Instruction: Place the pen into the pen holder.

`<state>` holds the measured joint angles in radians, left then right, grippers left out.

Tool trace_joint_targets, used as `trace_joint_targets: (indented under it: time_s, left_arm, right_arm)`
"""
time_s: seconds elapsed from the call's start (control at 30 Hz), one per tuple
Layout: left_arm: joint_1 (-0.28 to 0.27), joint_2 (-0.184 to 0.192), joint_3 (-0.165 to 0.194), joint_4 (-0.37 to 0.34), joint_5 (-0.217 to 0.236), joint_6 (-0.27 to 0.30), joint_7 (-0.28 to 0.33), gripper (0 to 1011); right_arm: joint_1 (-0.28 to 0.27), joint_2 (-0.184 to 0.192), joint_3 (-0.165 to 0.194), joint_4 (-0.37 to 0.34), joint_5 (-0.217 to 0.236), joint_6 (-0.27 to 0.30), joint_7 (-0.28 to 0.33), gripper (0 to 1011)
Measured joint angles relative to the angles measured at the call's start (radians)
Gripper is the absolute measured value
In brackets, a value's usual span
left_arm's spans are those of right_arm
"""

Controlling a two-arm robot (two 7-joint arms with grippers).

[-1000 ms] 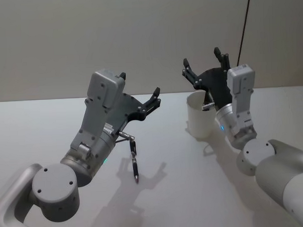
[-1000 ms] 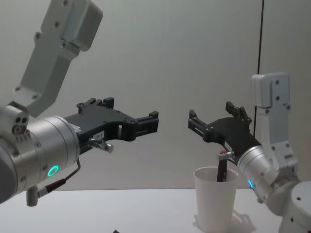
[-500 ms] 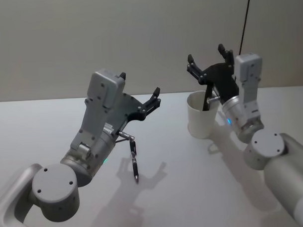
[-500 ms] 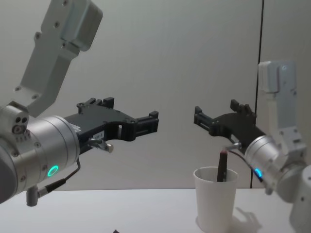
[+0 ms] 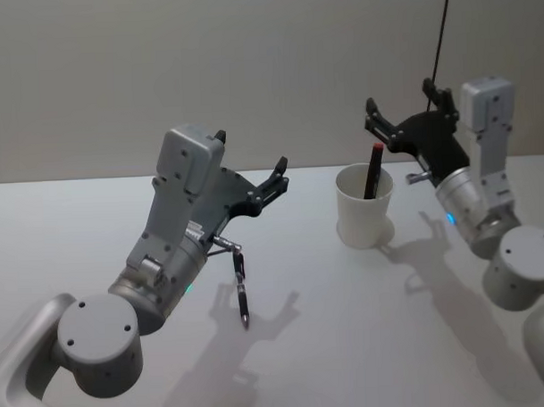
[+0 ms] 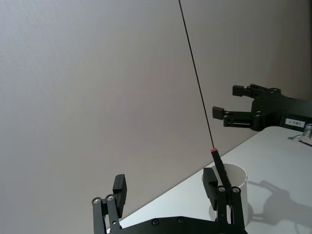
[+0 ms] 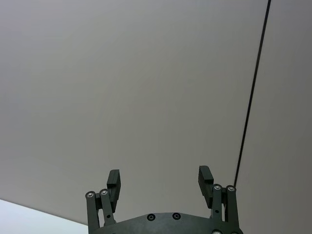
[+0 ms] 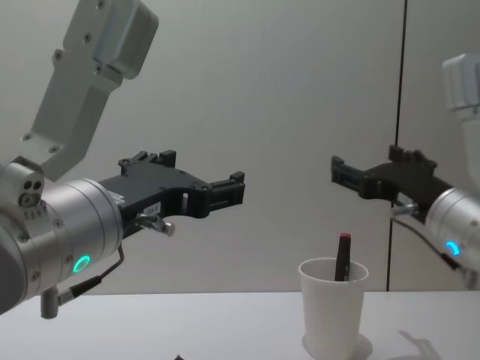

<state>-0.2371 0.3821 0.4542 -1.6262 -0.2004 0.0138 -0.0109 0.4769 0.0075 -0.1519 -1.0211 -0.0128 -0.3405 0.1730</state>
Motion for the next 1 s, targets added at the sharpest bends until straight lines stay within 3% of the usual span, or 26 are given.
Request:
trace_joint_targets:
  time_s: [0.43,1.0]
  left_arm:
    - [0.000,0.000,0.000,0.000,0.000,0.000,0.000,1004]
    - [0.000,0.000,0.000,0.000,0.000,0.000,0.000,1004]
  right_arm:
    - [-0.114,0.053,0.035,-0.233,-0.035,0.184,-0.013,1001]
    - [-0.228,0.101,0.064,-0.419,-0.082,0.301,-0.046,1001]
